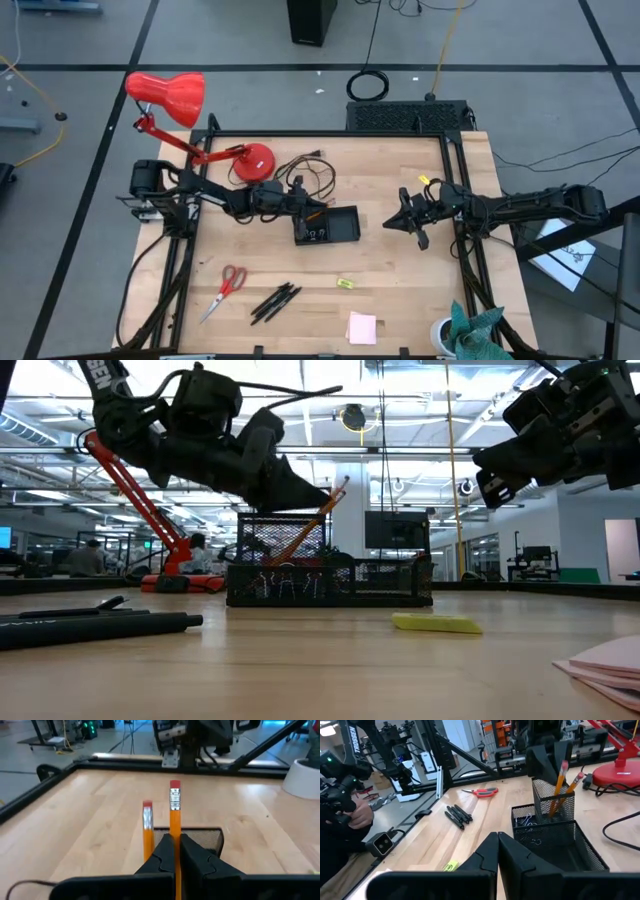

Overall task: Pick and place office supplies into organizer
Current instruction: Put the orange pencil into the desk organizer

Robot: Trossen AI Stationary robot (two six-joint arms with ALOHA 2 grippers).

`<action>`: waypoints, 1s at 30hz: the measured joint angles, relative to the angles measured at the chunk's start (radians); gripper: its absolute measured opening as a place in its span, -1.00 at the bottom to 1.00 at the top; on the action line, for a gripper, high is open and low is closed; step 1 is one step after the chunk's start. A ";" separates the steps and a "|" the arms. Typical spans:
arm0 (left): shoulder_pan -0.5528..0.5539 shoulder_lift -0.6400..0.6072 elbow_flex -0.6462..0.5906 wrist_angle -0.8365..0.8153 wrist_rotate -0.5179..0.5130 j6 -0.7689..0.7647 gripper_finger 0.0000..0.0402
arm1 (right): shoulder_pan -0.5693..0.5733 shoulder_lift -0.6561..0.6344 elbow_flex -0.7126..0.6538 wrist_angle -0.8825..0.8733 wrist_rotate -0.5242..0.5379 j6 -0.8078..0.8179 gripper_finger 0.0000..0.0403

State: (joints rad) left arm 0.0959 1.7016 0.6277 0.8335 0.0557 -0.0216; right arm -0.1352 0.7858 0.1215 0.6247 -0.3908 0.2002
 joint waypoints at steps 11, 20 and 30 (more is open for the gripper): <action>0.000 0.014 0.001 -0.033 0.006 0.012 -0.94 | 0.000 0.000 0.000 0.000 0.001 -0.007 -0.98; -0.001 0.013 0.002 -0.042 0.014 -0.026 -0.76 | 0.000 0.000 0.000 0.000 0.001 -0.005 -0.98; -0.019 0.014 0.001 -0.024 0.042 -0.001 -0.30 | 0.000 0.000 0.000 0.000 0.001 -0.006 -0.98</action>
State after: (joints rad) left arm 0.0774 1.7155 0.6289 0.8099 0.0979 -0.0230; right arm -0.1352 0.7858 0.1215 0.6243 -0.3893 0.1941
